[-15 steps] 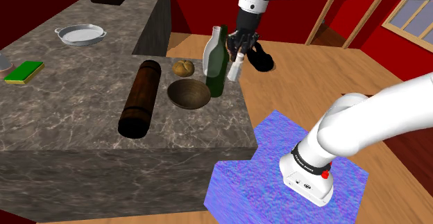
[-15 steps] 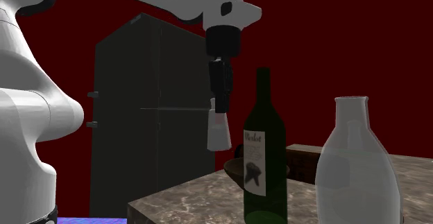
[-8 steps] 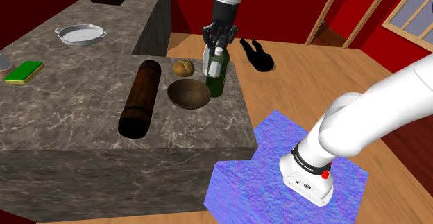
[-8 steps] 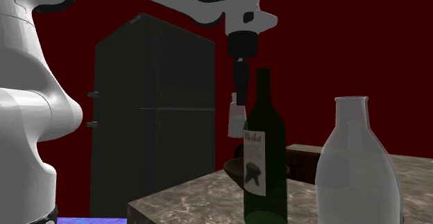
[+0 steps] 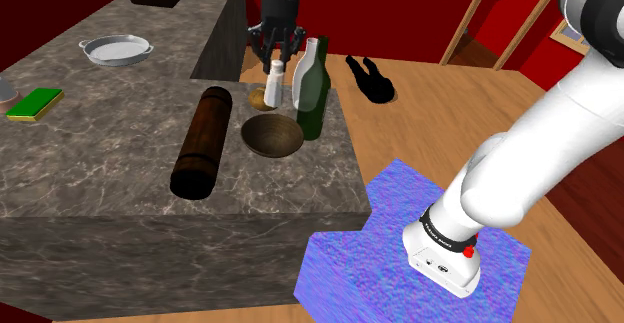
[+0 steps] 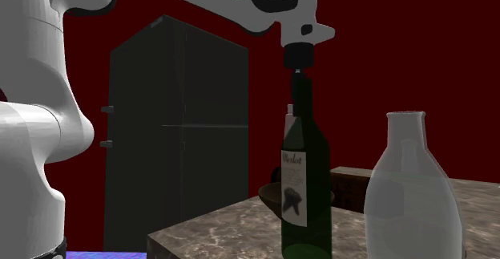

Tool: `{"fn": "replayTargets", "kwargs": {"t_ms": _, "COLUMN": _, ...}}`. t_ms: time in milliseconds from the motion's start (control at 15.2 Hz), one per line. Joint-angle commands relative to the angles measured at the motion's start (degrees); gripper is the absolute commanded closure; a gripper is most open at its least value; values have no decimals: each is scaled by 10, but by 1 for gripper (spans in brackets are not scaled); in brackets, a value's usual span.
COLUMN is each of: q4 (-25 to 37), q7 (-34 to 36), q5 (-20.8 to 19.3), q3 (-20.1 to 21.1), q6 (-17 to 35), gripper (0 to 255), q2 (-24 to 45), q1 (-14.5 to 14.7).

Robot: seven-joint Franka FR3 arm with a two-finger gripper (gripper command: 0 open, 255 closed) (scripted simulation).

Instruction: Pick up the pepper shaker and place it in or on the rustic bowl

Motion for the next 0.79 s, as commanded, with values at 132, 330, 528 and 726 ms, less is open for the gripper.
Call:
{"fn": "replayTargets", "kwargs": {"t_ms": 132, "q4": -20, "q7": 1, "q5": 0, "q3": 2, "q6": 25, "gripper": 255, "q2": 5, "q1": 1}}
{"fn": "replayTargets", "kwargs": {"t_ms": 330, "q4": -41, "q7": 0, "q5": 0, "q3": 2, "q6": 48, "gripper": 255, "q2": 7, "q1": 2}}
{"fn": "replayTargets", "kwargs": {"t_ms": 528, "q4": -61, "q7": -1, "q5": 0, "q3": 3, "q6": 71, "gripper": 255, "q2": 10, "q1": 2}}
{"fn": "replayTargets", "kwargs": {"t_ms": 726, "q4": -80, "q7": -2, "q5": 0, "q3": 3, "q6": 94, "gripper": 255, "q2": 14, "q1": 2}}
